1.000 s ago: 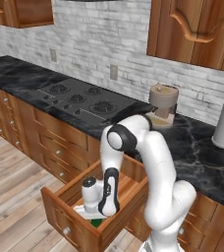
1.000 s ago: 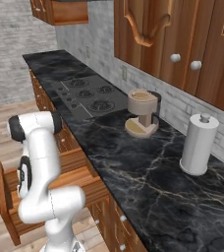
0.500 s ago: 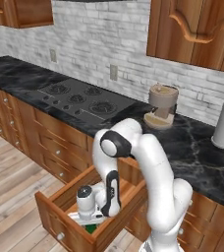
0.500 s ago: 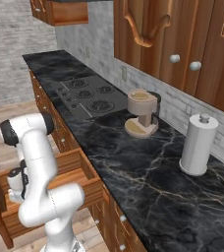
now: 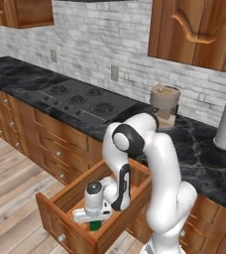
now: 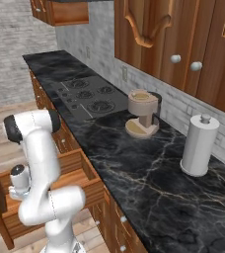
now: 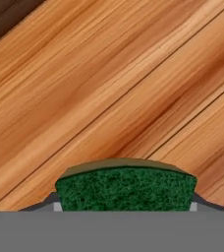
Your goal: Restock the sink supplies by placing the sponge and soap dispenser on the counter and next to the sink. Make sure the soap dispenser is upright.
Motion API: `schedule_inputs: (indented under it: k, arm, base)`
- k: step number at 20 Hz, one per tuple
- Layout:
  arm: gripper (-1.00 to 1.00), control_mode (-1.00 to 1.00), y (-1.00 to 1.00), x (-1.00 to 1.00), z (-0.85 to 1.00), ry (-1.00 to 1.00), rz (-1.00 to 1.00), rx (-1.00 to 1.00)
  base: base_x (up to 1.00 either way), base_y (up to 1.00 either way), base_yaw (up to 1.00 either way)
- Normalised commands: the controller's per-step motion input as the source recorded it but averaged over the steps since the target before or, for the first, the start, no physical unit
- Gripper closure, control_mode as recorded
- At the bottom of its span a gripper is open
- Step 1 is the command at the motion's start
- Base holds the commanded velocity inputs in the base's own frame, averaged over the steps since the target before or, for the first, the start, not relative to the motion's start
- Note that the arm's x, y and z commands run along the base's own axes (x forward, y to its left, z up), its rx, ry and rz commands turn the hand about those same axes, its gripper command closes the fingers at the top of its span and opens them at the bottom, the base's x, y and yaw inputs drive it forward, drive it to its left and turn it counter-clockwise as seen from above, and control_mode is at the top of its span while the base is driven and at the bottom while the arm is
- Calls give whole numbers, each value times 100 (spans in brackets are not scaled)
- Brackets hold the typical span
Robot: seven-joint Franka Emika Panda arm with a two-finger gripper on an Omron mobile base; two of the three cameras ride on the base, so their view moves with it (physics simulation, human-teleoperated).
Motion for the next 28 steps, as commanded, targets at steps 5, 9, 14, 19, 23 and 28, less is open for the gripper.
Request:
schedule_inputs:
  k: [5,9,14,19,23,28]
  arm:
    - [100,-100,0,-3,100,-2,0,0]
    - [100,-100,0,-1,100,-3,0,0]
    - [100,-100,0,-11,100,-1,-1,0]
    - [100,-100,5,-3,100,0,-12,-2]
    - [100,-100,6,-2,100,4,-17,-3]
    - [100,-100,23,0,100,8,-21,-3]
  base:
    - [0,0,0]
    - [0,0,0]
    - [0,0,0]
    - [0,0,0]
    - [0,0,0]
    - [0,0,0]
